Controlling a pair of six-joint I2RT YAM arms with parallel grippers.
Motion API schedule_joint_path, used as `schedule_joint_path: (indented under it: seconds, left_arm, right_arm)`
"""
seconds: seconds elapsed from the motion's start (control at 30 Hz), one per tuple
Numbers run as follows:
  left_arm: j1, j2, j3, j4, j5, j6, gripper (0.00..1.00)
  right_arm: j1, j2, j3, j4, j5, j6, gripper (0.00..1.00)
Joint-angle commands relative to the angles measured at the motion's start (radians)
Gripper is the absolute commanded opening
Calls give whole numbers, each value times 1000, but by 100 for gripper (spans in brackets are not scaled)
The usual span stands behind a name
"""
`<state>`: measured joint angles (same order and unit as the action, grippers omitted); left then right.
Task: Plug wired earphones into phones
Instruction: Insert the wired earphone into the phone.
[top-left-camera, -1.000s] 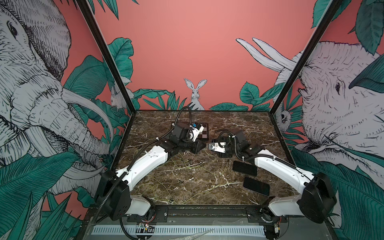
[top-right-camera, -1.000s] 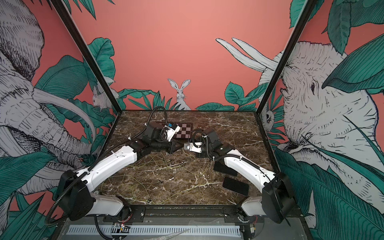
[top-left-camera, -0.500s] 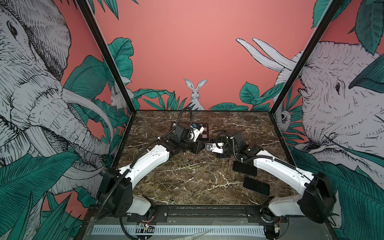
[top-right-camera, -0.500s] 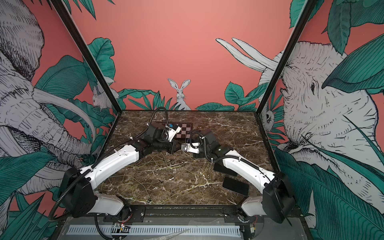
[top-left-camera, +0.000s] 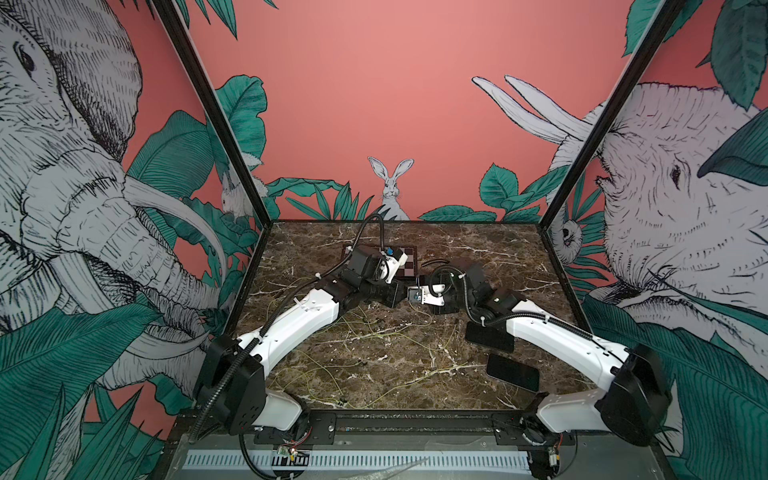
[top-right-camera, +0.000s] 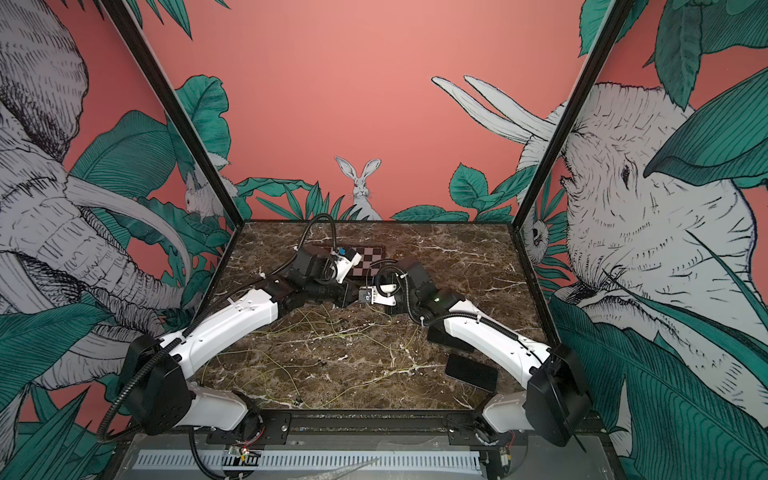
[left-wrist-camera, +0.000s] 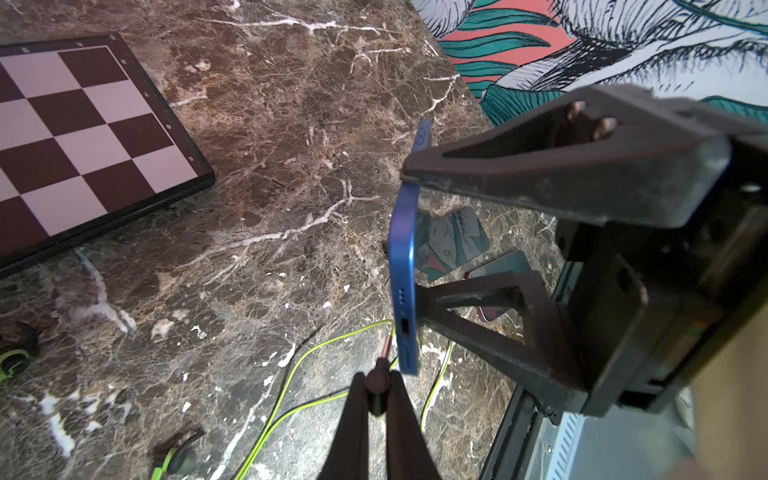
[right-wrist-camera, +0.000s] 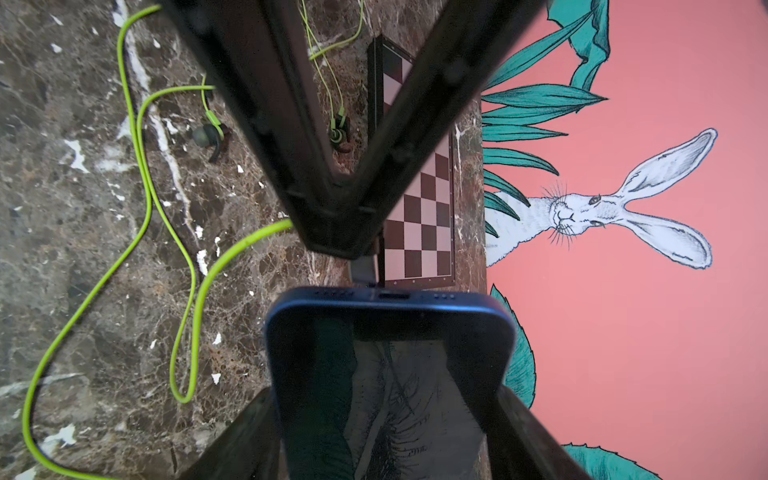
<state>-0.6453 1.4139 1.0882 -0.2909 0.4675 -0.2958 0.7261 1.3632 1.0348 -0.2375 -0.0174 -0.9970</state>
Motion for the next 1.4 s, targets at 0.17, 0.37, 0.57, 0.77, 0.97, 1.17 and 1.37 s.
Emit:
schedule_joint_path:
  seconds: [0.17,0.37,0.57,0.77,0.97,1.17,1.37]
  left_arm:
    - [0,-10,24,-4,16,-14,0]
    - [1,-10,16,18,43,-25,0]
    - [-1,-1,21,6,29,-25,0]
    - [0,6,21,4,30,-29,0]
    - [1,20,24,2,43,-39,0]
    - [0,30,27,0,46,-45,0]
    - [0,35,30,1,60,-45,0]
  right_arm:
    - [12,2,46,35,-23,-16,58]
    - [21,12,52,29,-26,-24,57]
    - [27,5,56,35,-23,-25,57]
    - [33,5,55,39,-17,-25,57]
    - [43,8,52,62,-11,-8,57]
    - [61,18,75,61,19,6,57]
    - [82,35,106,35,28,18,57]
